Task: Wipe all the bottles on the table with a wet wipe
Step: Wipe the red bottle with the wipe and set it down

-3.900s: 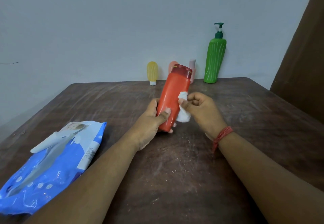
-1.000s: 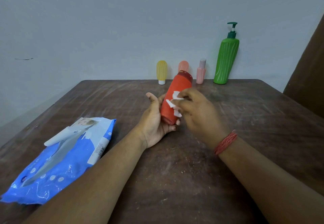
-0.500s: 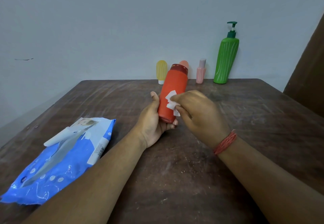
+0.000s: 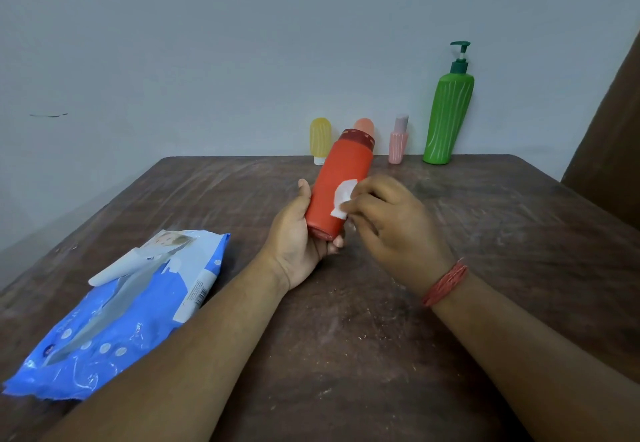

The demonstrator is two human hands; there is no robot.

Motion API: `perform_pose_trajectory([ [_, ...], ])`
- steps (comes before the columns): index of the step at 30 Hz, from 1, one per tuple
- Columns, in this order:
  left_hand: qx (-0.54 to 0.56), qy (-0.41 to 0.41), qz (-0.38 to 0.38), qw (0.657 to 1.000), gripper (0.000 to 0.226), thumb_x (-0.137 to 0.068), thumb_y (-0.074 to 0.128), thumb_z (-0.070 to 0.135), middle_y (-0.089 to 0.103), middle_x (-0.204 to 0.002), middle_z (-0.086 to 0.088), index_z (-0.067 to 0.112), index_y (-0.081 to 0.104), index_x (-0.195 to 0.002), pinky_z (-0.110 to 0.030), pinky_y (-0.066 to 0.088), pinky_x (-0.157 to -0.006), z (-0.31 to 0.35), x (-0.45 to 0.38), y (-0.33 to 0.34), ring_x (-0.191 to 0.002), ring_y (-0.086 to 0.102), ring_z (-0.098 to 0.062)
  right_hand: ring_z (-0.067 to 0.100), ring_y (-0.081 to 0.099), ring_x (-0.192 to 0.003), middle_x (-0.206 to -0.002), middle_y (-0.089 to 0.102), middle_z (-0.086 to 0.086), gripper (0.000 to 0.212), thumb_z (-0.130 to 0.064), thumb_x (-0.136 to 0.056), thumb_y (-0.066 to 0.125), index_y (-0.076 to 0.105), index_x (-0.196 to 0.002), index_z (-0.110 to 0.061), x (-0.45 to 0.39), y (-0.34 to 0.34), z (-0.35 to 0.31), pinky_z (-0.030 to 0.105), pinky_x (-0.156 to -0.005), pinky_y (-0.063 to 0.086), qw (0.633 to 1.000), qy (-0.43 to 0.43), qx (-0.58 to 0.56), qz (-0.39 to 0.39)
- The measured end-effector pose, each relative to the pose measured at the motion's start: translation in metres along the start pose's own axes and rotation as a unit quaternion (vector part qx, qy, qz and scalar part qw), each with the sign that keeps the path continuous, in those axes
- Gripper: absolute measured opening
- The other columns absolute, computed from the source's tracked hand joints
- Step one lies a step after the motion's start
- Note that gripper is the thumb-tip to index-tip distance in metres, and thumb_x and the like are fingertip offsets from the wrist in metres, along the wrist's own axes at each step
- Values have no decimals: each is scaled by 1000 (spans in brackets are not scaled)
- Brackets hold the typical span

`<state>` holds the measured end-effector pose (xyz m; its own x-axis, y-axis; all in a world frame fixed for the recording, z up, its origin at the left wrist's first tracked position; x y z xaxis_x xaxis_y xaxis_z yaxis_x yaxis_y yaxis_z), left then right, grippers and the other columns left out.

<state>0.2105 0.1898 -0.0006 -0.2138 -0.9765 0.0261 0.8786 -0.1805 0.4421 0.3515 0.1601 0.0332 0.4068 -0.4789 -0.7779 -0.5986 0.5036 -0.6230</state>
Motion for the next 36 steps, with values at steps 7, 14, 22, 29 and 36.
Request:
perform_pose_trajectory([
  [7, 11, 6, -7, 1000, 61, -104, 28, 57, 69, -83, -9, 8, 63, -117, -25, 44, -45, 0, -3, -3, -59, 60, -18, 18, 58, -94, -98, 60, 3, 12, -1, -85, 69, 72, -95, -7, 1, 5, 5, 31, -82, 49, 999, 8, -38, -5],
  [14, -18, 6, -43, 999, 73, -101, 23, 65, 67, -89, -12, 8, 65, -120, -30, 48, -55, -5, -7, -3, -71, 61, -22, 15, 58, -94, -97, 63, 0, 12, -6, -89, 69, 75, -99, -10, 5, 5, -2, 27, -82, 48, 996, -48, -48, -50],
  [22, -19, -6, -82, 996, 78, -95, 12, 72, 64, -133, -14, 26, 50, -144, -51, 50, -97, -6, -10, 0, -117, 64, -28, 22, 57, -89, -93, 61, 4, 24, -21, -94, 56, 74, -106, -12, -4, 8, -10, 40, -69, 52, 1000, -12, 4, -10],
  [29, 29, -35, -108, 993, 96, -86, 7, 83, 60, -138, -18, 22, 49, -146, -63, 36, -109, -9, -12, 0, -124, 57, -36, 18, 51, -86, -95, 56, 3, 25, -27, -93, 56, 72, -110, -20, -3, 6, -11, 32, -64, 47, 997, -5, 62, -40],
  [36, 67, -56, -102, 991, 99, -84, 6, 84, 60, -138, -19, 20, 48, -146, -57, 46, -103, -11, -12, 0, -127, 58, -36, 19, 50, -84, -92, 55, 3, 24, -26, -93, 57, 74, -110, -23, -2, 9, -10, 33, -64, 46, 997, 9, 59, -41],
])
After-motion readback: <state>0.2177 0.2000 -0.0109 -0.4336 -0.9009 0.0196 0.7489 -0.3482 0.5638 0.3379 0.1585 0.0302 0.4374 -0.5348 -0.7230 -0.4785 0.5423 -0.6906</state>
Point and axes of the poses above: each hand's wrist, its own x-axis away from the middle knuckle, its own y-axis out of the palm, z = x × y, the point moved 3 cm from there along -x, towards the middle knuckle
